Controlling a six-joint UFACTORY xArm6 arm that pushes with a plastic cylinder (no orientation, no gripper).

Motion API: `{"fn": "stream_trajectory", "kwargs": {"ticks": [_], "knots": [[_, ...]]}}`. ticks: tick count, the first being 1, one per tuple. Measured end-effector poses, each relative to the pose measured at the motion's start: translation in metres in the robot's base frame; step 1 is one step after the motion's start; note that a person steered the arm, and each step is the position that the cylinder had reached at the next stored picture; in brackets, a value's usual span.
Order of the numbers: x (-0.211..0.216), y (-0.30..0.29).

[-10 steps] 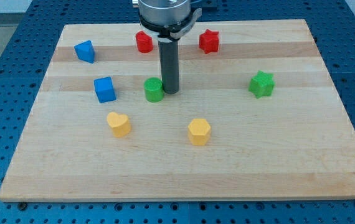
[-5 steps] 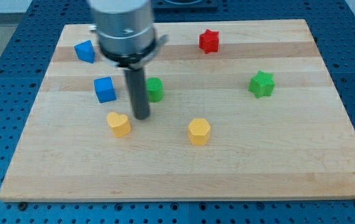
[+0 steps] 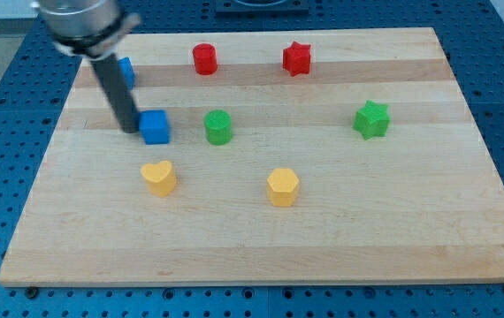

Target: Put the cube on the left side of green circle

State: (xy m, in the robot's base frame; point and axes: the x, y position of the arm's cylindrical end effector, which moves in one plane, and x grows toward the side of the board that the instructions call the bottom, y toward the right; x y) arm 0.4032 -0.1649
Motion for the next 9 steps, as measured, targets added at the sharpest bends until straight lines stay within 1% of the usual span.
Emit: {"fn": "stream_trajectory", "kwargs": {"ticks": [1, 2, 3, 5, 6, 7, 8, 9], "knots": [[0.000, 0.026], [0.019, -0.006], [0.040, -0.005], [0.012, 0.040], [0.019, 0.045], [0.042, 0.046], [0.042, 0.066], [0.033, 0.077]]}}
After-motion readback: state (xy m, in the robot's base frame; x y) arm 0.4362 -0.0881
